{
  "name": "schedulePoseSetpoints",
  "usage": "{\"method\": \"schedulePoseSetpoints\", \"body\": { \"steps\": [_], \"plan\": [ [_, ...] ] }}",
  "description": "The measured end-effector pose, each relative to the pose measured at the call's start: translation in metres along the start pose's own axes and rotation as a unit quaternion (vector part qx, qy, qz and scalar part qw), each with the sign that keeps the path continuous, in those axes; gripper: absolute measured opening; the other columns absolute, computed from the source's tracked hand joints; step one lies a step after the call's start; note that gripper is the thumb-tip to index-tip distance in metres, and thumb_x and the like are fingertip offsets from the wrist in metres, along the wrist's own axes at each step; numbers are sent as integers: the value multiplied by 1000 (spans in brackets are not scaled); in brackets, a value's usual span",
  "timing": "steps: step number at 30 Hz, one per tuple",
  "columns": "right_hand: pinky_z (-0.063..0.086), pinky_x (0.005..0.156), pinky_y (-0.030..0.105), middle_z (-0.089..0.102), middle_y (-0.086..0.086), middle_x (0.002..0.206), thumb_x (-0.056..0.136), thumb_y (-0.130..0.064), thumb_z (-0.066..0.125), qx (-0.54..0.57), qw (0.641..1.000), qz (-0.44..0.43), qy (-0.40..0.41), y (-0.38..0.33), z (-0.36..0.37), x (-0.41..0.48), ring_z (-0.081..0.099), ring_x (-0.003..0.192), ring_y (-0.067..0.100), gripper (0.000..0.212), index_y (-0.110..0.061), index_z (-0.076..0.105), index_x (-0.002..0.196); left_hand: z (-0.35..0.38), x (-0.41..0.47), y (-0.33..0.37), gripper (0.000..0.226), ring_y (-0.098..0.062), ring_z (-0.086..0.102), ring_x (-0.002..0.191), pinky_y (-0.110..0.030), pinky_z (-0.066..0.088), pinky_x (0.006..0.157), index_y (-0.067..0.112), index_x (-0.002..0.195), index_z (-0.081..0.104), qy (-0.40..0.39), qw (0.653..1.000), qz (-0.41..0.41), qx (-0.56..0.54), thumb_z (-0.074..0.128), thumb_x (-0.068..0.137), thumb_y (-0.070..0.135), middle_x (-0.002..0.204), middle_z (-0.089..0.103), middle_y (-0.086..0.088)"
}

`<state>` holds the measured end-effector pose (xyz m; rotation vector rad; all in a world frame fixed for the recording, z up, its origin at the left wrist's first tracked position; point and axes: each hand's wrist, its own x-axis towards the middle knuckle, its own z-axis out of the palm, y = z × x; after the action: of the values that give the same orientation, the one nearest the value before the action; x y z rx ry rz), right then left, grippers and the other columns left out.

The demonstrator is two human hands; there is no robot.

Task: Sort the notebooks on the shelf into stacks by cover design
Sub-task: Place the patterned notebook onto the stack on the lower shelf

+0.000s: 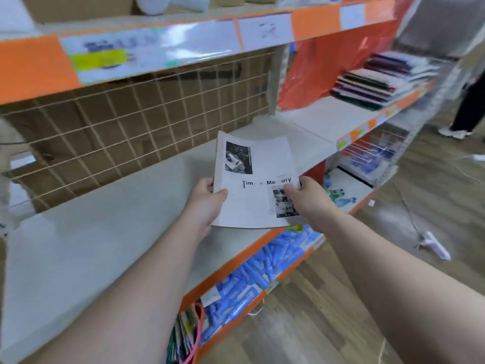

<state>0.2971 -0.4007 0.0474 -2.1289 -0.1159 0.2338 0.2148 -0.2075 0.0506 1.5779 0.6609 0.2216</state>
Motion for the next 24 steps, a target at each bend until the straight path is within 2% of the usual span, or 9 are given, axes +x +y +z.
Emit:
{"method": "schedulePoseSetpoints", "body": {
  "steps": [3, 5, 7, 8, 11, 15, 18, 21, 24],
  "plan": [
    [35, 49, 19, 59, -1, 85, 98, -28, 52, 7, 1000, 10, 21, 21, -42, 15, 50, 66, 6, 16, -12, 55, 99, 50, 9, 11, 23, -31, 67, 95, -49, 56, 85, 10, 116, 54, -21, 1000, 7, 7, 57, 94, 5, 113, 66, -14],
    [39, 55, 25, 63, 3, 95, 97, -31, 52, 28, 999, 30, 28, 38, -68, 25, 56, 76, 15, 22, -10, 56, 105, 83, 14, 17, 22, -31, 69, 92, -49, 57, 84, 13, 114, 55, -38, 999, 7, 10, 58, 93, 7, 111, 68, -12],
    [47, 64, 34, 65, 8, 101, 96, -34, 51, 49, 997, 57, 35, 53, -91, 33, 61, 85, 23, 24, -12, 56, 107, 114, 18, 22, 21, -29, 69, 88, -43, 58, 78, 14, 113, 55, -55, 998, 11, 16, 57, 94, 7, 109, 69, -11],
    [50, 69, 38, 66, 10, 101, 96, -33, 50, 57, 995, 72, 40, 60, -102, 37, 62, 86, 25, 23, -13, 55, 105, 129, 20, 24, 21, -28, 69, 87, -40, 57, 75, 14, 113, 55, -64, 998, 15, 18, 57, 94, 6, 109, 69, -10],
    [50, 71, 38, 66, 16, 103, 95, -26, 46, 80, 991, 95, 59, 77, -134, 49, 59, 80, 25, 14, -15, 55, 100, 171, 26, 32, 20, -28, 69, 86, -36, 56, 71, 16, 112, 55, -90, 996, 17, 23, 57, 94, 7, 105, 70, -9],
    [51, 82, 42, 64, 6, 101, 96, -24, 46, 102, 984, 121, 83, 97, -167, 70, 62, 92, 25, 15, -17, 54, 107, 219, 43, 39, 21, -28, 70, 88, -38, 58, 75, 17, 112, 56, -120, 992, 20, 35, 57, 93, 7, 105, 71, -10],
    [54, 86, 44, 66, 3, 103, 91, -30, 48, 101, 981, 138, 96, 109, -183, 92, 64, 94, 24, 24, -18, 55, 111, 252, 64, 46, 20, -25, 69, 81, -33, 56, 68, 17, 110, 55, -141, 989, 23, 38, 56, 93, 6, 103, 71, -9],
    [56, 84, 46, 69, 2, 103, 82, -35, 47, 106, 978, 140, 112, 127, -200, 121, 66, 92, 25, 35, -21, 58, 111, 282, 86, 53, 20, -21, 67, 74, -27, 51, 59, 15, 111, 54, -157, 986, 32, 39, 56, 93, 5, 101, 70, -10],
    [56, 82, 44, 68, 2, 101, 86, -32, 47, 102, 976, 147, 125, 125, -217, 143, 66, 91, 25, 27, -20, 57, 108, 310, 109, 61, 20, -25, 68, 78, -30, 52, 64, 16, 110, 54, -178, 983, 26, 31, 56, 93, 5, 104, 70, -12]
  ]
}}
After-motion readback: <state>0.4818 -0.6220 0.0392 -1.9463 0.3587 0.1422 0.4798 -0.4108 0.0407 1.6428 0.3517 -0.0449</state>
